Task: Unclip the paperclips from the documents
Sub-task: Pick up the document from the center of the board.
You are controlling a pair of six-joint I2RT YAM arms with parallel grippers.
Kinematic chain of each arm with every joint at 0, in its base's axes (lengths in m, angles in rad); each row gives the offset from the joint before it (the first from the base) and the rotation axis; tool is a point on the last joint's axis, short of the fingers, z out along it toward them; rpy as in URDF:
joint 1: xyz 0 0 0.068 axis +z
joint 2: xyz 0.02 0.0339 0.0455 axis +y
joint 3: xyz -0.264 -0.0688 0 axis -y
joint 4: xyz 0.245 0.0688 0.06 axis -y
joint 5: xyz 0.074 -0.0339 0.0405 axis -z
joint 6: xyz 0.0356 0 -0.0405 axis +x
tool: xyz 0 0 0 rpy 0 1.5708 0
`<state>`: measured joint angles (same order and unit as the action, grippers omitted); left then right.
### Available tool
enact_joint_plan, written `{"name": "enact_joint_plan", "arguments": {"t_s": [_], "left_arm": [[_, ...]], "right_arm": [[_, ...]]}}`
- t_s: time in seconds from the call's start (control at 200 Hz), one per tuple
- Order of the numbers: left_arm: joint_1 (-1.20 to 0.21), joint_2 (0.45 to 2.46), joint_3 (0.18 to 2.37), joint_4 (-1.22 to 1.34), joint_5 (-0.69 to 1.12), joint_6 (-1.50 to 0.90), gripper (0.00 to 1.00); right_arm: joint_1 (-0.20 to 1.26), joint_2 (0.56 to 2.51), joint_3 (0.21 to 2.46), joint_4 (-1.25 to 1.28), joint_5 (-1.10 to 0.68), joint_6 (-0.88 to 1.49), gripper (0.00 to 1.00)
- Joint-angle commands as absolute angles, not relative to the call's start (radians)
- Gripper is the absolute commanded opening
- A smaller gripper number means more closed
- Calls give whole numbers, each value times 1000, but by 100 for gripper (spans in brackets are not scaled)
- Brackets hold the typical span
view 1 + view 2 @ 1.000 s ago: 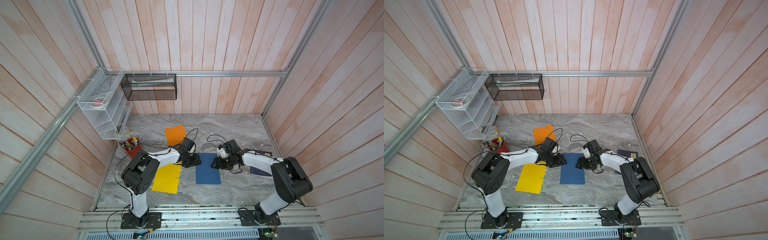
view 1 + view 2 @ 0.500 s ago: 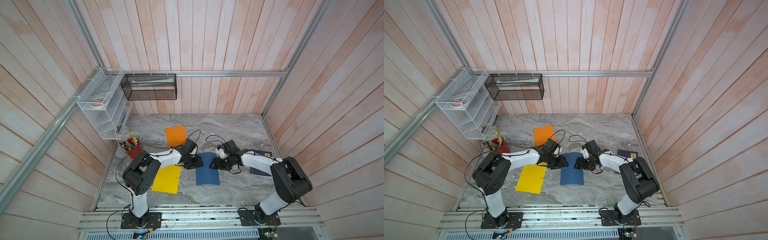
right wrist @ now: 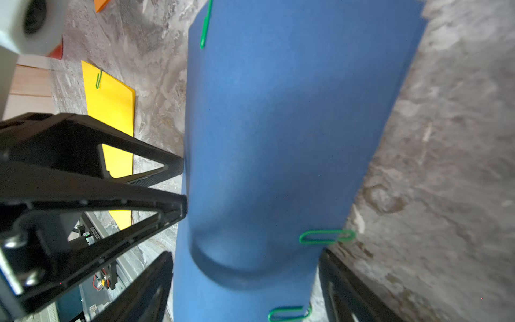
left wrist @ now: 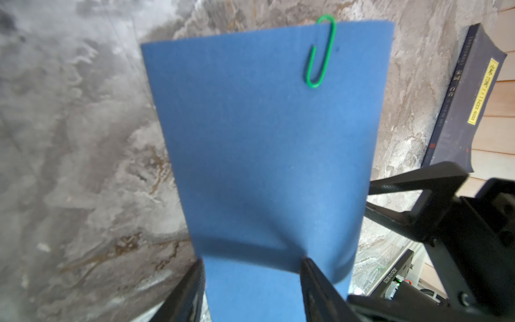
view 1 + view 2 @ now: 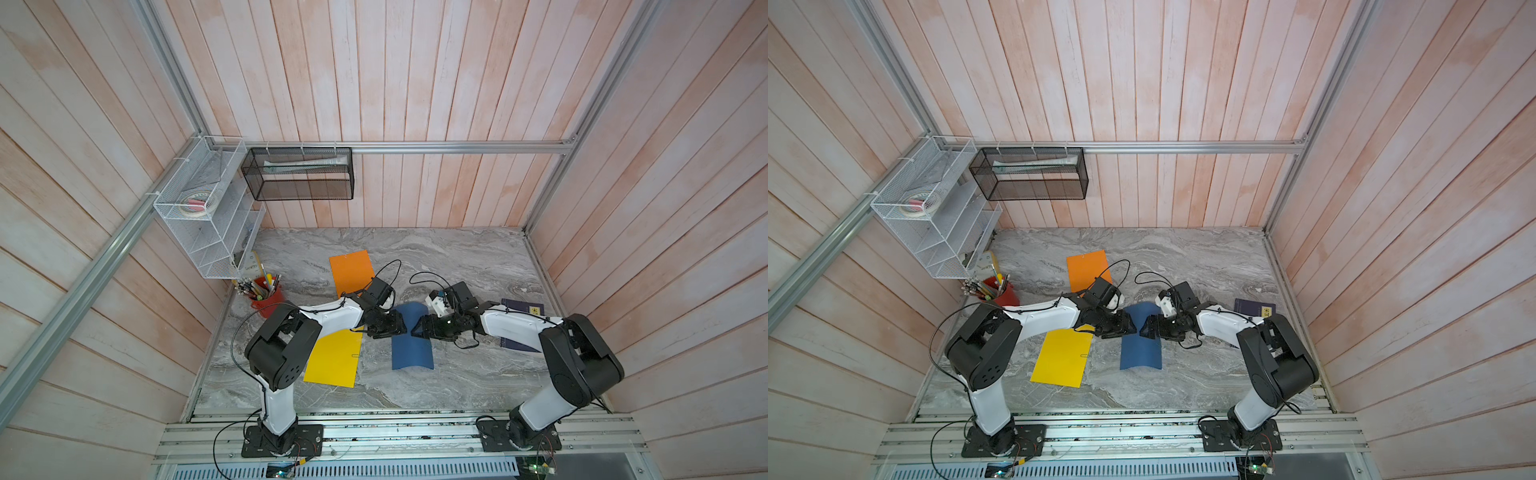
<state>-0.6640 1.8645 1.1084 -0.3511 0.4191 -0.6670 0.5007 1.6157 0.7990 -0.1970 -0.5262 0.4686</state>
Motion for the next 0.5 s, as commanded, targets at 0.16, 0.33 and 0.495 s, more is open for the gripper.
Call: {"name": "enact_joint_plan", "arguments": {"t_s": [0.16, 0.33, 0.495], "left_arm": [[-675, 1913, 1087, -383, 432, -668, 57], [-674, 1913, 1091, -378, 436, -669, 56], [-675, 1913, 1090, -374, 440, -669, 56]], "right_arm": [[519, 1655, 772, -168, -560, 513, 84], [526, 1664, 767, -150, -569, 524, 80], [526, 1666, 765, -143, -569, 528, 74]]}}
